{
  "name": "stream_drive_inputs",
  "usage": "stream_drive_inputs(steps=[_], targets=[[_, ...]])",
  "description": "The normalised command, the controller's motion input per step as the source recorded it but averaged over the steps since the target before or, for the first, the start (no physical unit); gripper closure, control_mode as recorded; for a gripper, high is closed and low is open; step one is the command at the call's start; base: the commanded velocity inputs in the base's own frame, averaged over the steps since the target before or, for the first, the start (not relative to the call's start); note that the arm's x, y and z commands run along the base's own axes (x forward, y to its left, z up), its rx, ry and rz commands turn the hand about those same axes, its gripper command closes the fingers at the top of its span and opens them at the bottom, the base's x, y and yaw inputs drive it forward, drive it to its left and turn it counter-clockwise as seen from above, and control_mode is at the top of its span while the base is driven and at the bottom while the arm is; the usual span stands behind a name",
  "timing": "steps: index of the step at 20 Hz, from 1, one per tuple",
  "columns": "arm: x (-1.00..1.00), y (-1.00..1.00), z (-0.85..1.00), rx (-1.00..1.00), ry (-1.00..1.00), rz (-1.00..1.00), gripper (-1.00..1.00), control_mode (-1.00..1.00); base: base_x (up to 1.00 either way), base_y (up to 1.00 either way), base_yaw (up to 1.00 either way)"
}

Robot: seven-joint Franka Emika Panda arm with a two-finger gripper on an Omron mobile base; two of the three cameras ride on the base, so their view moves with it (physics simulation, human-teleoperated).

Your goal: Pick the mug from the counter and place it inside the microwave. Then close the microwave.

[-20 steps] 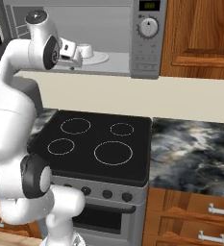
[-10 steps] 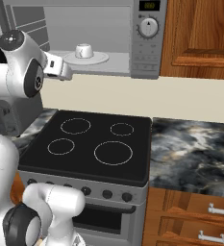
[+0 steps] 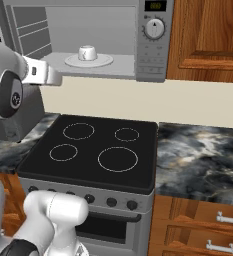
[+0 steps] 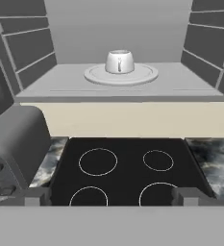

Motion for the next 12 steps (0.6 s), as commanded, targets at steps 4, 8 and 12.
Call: stream_drive_inputs(steps=[4, 8, 12], targets=[[-0.97, 0.0, 0.26, -0.03, -0.05, 0.0, -1.0, -1.0, 0.0, 0.0, 0.0], [-0.97, 0.03, 0.27, -0.01, -0.1, 0.0, -1.0, -1.0, 0.0, 0.0, 0.0], [-0.94, 0.18, 0.1, -0.01, -0.17, 0.0, -1.0, -1.0, 0.0, 0.0, 0.0]])
